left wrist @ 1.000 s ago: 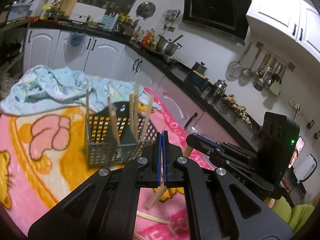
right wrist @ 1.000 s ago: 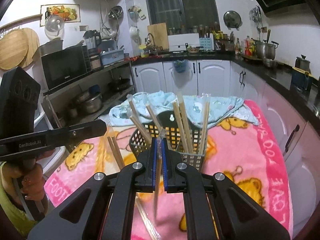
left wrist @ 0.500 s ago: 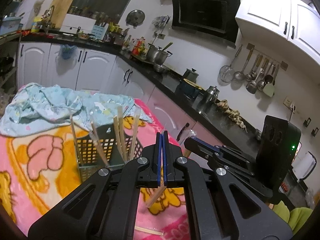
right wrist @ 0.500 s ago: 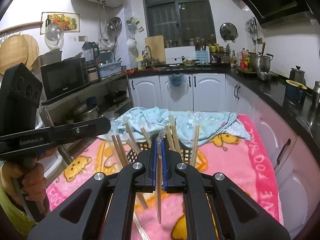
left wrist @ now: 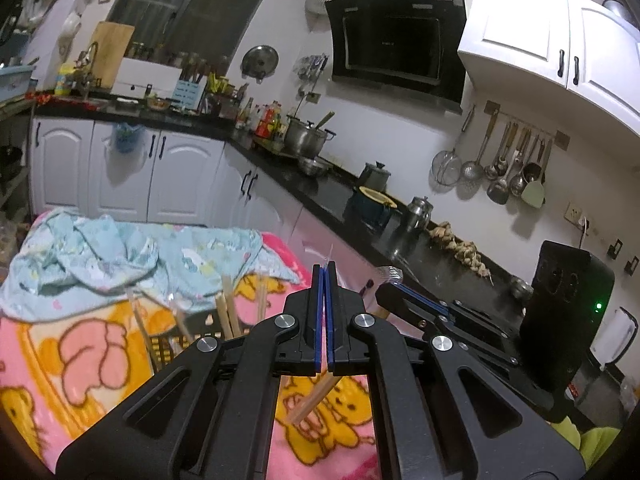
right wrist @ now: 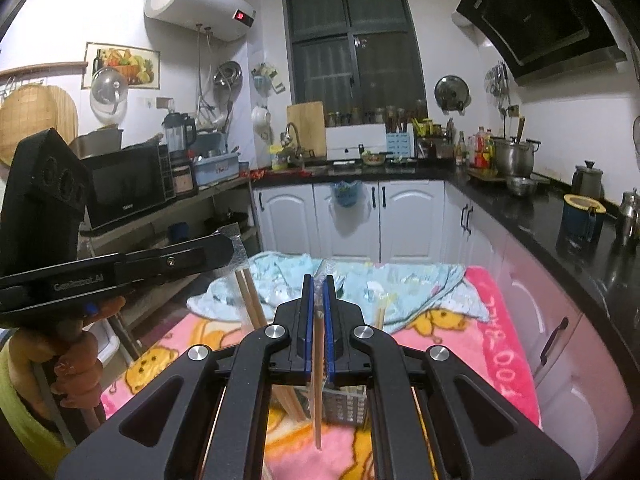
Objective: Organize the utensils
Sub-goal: 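Lower the chopstick into a caddy slot with the right gripper, then open the right gripper and withdraw it from the caddy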
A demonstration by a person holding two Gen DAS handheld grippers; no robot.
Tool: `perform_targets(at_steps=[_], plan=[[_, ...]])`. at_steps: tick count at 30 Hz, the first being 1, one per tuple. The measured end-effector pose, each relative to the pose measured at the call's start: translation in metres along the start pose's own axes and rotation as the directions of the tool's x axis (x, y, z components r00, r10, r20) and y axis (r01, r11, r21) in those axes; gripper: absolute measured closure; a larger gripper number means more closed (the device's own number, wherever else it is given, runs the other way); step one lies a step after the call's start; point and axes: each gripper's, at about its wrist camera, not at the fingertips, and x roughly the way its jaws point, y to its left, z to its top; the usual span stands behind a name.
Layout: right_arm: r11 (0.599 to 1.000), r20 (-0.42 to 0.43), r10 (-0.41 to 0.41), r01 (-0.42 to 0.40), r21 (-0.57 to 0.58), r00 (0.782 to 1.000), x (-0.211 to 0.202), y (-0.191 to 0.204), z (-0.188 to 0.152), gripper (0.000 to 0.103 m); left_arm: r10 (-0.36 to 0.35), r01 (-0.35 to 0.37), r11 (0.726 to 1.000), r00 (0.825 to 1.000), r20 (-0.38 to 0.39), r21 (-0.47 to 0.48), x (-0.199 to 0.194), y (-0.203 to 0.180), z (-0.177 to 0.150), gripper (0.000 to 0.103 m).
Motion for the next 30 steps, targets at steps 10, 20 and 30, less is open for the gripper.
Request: perform_targets(at_steps=[10, 20, 30], plan=[[1.0, 0.08, -0.01, 0.012, -0.019, 0.997, -0.002, -0.001, 0.031, 0.098, 0.024, -0.025, 0.999, 0.999, 0.047, 0.037, 0.006, -0.005, 0.034, 0.103], [0.998, 0.157, -0.026, 0.033, -0.047, 0.987, 0.007, -0.01, 0.054, 0.098, 0.056, -0.059, 0.998, 0.996, 0.066, 0.037, 0.013, 0.006, 0.048, 0.103], [0.996, 0.166, -0.057, 0.066, -0.055, 0.984, 0.032, -0.018, 0.048, 0.098, 0.082, -0.083, 0.996, 0.995, 0.059, 0.017, 0.033, 0.022, 0.047, 0.103]])
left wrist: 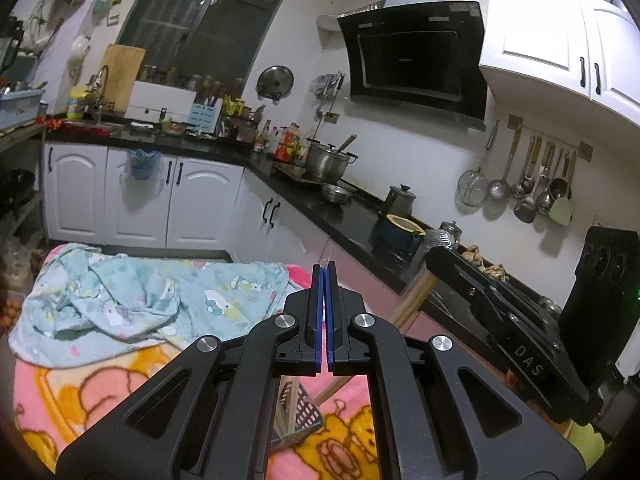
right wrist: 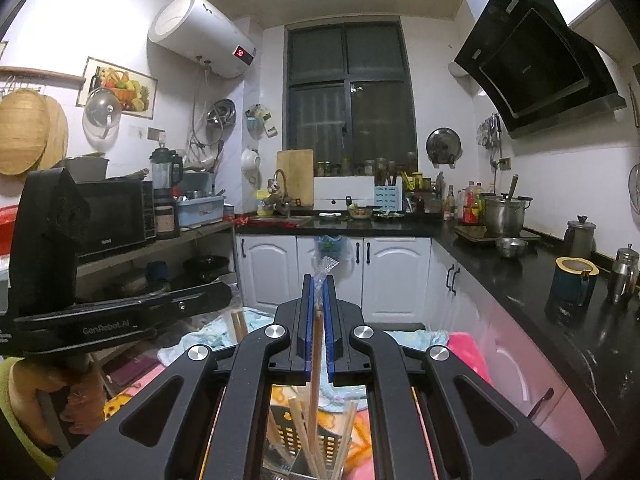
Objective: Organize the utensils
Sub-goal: 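Open the right gripper and withdraw it from the caddy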
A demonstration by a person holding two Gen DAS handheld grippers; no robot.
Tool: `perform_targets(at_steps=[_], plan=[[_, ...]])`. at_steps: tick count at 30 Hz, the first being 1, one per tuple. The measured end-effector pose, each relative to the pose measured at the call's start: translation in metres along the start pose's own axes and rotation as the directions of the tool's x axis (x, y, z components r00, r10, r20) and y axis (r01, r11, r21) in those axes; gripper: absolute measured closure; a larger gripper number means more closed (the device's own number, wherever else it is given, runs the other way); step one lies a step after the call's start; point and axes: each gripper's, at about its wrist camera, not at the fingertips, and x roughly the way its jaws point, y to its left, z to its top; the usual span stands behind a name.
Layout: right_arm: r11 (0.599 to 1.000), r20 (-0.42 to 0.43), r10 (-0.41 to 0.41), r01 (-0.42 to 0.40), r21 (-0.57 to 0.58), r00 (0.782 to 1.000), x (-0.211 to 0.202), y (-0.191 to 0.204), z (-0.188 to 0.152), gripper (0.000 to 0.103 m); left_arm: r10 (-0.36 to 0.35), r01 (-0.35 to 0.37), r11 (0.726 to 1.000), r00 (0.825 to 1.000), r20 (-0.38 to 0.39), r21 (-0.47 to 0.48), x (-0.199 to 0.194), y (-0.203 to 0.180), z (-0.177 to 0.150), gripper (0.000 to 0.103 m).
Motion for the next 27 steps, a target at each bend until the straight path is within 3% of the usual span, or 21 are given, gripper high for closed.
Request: perform_targets(at_steps=[23, 24, 25, 26, 27], plan=[[0.999, -0.125, -0.034, 0.037, 0.021, 0.992, 0.045, -0.008, -0.053, 0.096, 0.046, -0.05, 0.997, 0.996, -0.077, -0.055, 0.03, 0.038, -0.045, 0.103], [0.999, -0.134, -0.041, 0.044, 0.021, 0.99, 0.047, -0.008, -0.055, 0.087, 0.051, -0.055, 0.997, 0.996, -0.079, -0.053, 0.03, 0.038, -0.046, 0.103], [0.998, -0.14, -0.053, 0.057, 0.022, 0.989, 0.047, -0.009, -0.057, 0.068, 0.062, -0.066, 0.996, 0.995, -0.081, -0.051, 0.029, 0.039, -0.048, 0.097], [0.998, -0.145, -0.057, 0.062, 0.033, 0.988, 0.047, -0.01, -0.059, 0.06, 0.074, -0.078, 0.996, 0.994, -0.08, -0.048, 0.028, 0.039, -0.049, 0.092], [0.997, -0.142, -0.051, 0.058, 0.046, 0.988, 0.045, -0.012, -0.06, 0.059, 0.085, -0.088, 0.995, 0.993, -0.079, -0.041, 0.026, 0.038, -0.049, 0.077]])
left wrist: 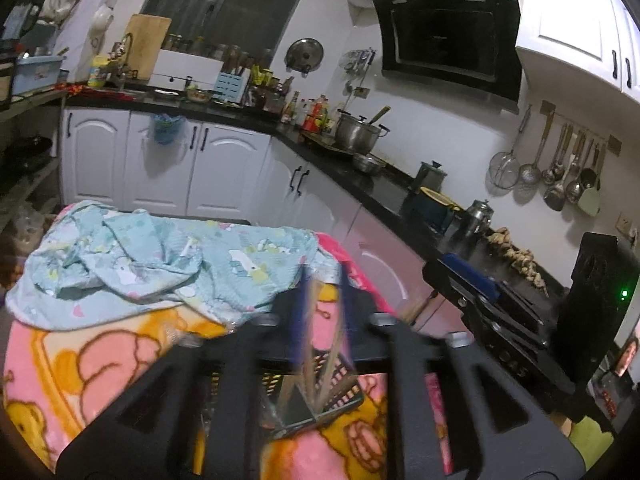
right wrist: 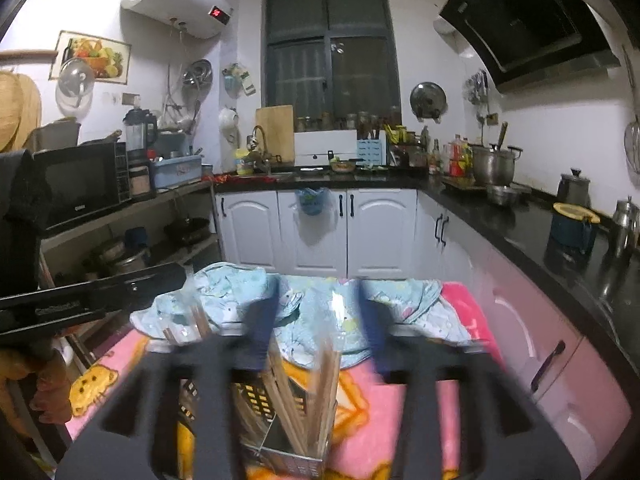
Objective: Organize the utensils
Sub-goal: 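Open the right gripper and withdraw it from the caddy, then move the right gripper toward the last wrapped chopsticks on the blanket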
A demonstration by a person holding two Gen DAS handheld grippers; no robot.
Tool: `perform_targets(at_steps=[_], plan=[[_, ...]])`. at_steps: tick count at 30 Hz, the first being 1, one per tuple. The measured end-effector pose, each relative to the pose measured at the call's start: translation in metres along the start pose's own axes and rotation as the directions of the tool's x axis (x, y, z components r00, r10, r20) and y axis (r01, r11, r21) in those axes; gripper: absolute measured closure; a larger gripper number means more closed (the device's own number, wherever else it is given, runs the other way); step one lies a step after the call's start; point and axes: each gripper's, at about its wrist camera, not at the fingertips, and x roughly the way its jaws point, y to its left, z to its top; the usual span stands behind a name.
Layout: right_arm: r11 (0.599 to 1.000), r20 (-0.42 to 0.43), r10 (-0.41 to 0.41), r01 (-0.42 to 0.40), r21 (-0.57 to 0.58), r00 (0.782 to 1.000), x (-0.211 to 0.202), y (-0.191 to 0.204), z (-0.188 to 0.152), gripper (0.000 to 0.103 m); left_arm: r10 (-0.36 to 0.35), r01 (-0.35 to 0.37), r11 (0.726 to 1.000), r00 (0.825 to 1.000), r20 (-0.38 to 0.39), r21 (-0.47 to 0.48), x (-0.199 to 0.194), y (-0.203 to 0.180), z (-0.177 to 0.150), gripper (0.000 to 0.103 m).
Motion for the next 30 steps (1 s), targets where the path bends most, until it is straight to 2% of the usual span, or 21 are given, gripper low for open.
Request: perform_targets(at_steps=[1, 3, 5, 9, 11, 14, 23, 30], plan=[[1.0, 0.001, 0.0, 0.0, 0.004, 1.0, -0.002, -0.002, -0.002, 0.059, 0.016, -0.016, 1.0, 1.0, 0.005, 0.01, -0.003, -0.001, -0.001, 0.066], [1.0, -0.004, -0.01, 0.01, 0.003, 1.0, -0.005, -0.004, -0.004, 0.059, 0.028, -0.028, 0.999, 0.999, 0.016, 0.023, -0.009, -0.001, -0.002, 0.063], [1.0, -0.005, -0.018, 0.018, 0.011, 1.0, -0.009, -0.006, -0.006, 0.057, 0.041, -0.042, 0.999, 0.999, 0.028, 0.033, -0.015, 0.0, -0.002, 0.05], [0.999, -0.015, -0.023, 0.023, 0.036, 1.0, -0.019, -0.015, -0.012, 0.052, 0.062, -0.064, 0.997, 0.997, 0.054, 0.045, -0.029, -0.001, -0.003, 0.032], [0.999, -0.022, -0.021, 0.022, 0.041, 1.0, -0.024, -0.017, -0.015, 0.052, 0.077, -0.08, 0.996, 0.995, 0.066, 0.049, -0.036, -0.001, -0.004, 0.018], [0.999, -0.026, -0.019, 0.021, 0.043, 0.999, -0.03, -0.018, -0.018, 0.049, 0.079, -0.082, 0.996, 0.994, 0.076, 0.043, -0.046, 0.0, -0.007, 0.011], [1.0, -0.043, -0.003, 0.004, 0.026, 0.999, -0.058, -0.012, -0.038, 0.045, 0.07, -0.069, 0.998, 0.994, 0.084, -0.012, -0.074, 0.01, -0.021, 0.011], [1.0, -0.067, 0.004, -0.004, -0.009, 0.998, -0.074, -0.002, -0.052, 0.042, 0.084, -0.083, 0.996, 0.995, 0.058, -0.029, -0.084, 0.015, -0.04, 0.011]])
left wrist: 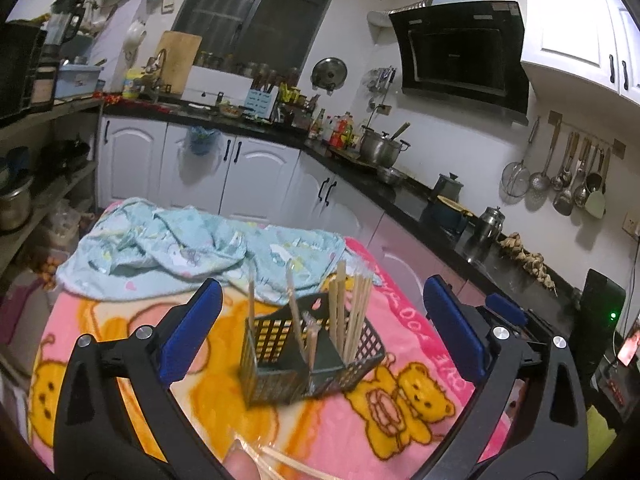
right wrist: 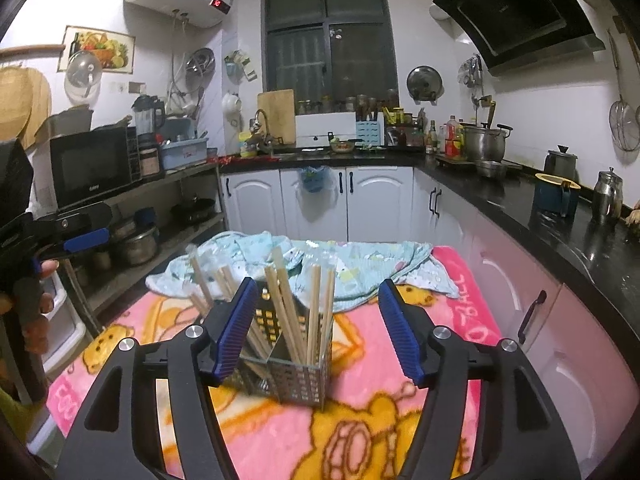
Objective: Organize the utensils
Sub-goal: 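Move the right gripper toward the last wrapped chopsticks on the blanket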
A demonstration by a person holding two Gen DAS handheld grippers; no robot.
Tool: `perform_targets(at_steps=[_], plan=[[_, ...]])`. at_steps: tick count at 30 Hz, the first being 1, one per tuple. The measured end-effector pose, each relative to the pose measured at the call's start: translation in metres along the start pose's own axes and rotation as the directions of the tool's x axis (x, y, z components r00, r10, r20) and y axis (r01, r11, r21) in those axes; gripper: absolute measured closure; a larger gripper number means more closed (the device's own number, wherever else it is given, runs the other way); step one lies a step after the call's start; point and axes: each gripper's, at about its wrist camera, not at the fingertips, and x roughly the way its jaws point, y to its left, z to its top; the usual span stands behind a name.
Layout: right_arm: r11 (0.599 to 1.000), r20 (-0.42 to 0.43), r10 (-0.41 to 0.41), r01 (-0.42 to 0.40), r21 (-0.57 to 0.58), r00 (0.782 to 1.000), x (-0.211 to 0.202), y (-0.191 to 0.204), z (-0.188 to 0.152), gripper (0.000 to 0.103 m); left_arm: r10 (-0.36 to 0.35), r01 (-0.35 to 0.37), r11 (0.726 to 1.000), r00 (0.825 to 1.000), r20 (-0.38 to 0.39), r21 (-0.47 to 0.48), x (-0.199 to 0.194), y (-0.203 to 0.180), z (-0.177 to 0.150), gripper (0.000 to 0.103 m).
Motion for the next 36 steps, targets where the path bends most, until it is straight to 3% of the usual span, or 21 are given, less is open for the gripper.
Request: perform_targets(at_steps=[22, 36], plan=[[0.999, -0.109, 0.038, -0.041, -0.024, 0.993, -0.014, 0.027, -0.045, 0.042, 0.056, -0.063, 0.995, 0.994, -0.097, -0.072, -0.014, 0.024, -0.053, 0.011], [0.992, -0.211, 0.09, -0.105, -0.063, 0.973, -0.001, 0.053, -0.08, 0.042, 0.127, -0.141, 0.988, 0.974, -0.186, -0.067, -0.003, 0.042, -0.087, 0.011]])
